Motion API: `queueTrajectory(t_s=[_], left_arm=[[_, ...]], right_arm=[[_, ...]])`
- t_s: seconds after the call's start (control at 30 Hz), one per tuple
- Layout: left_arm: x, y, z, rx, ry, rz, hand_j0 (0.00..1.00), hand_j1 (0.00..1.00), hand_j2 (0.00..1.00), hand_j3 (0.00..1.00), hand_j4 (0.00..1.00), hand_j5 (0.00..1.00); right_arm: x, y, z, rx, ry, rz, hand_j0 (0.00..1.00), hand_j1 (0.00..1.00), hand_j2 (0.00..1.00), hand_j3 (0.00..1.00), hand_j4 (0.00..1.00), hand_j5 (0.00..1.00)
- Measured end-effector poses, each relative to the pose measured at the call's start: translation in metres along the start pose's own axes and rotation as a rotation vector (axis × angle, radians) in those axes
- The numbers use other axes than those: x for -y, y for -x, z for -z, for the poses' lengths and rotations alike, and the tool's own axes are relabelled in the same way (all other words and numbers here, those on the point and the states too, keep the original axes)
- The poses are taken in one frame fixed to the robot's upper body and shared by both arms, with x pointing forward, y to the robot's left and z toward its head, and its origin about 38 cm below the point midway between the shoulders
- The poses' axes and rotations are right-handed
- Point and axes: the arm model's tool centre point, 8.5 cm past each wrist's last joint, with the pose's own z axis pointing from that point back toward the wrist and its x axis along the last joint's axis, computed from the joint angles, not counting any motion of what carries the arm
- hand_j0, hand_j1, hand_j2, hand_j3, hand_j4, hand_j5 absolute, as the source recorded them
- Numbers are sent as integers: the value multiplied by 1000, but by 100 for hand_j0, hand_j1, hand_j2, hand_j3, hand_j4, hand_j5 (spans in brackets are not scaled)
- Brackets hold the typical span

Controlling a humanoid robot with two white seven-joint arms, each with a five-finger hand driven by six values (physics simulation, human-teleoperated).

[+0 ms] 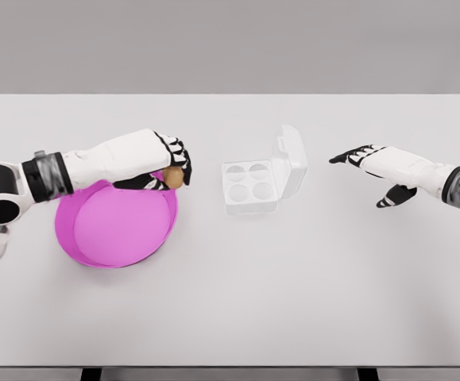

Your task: Pack egg into the box and close the box lid

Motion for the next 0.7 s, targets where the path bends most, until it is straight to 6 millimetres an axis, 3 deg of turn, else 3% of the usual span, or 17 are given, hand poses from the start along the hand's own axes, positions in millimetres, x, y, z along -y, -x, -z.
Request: queueTrajectory(t_s=[0.7], left_arm=[[13,-12,54,25,-33,-37,42,42,42,42,42,42]], right_arm=[[0,-2,1,12,0,-7,100,100,100,100,100,100]])
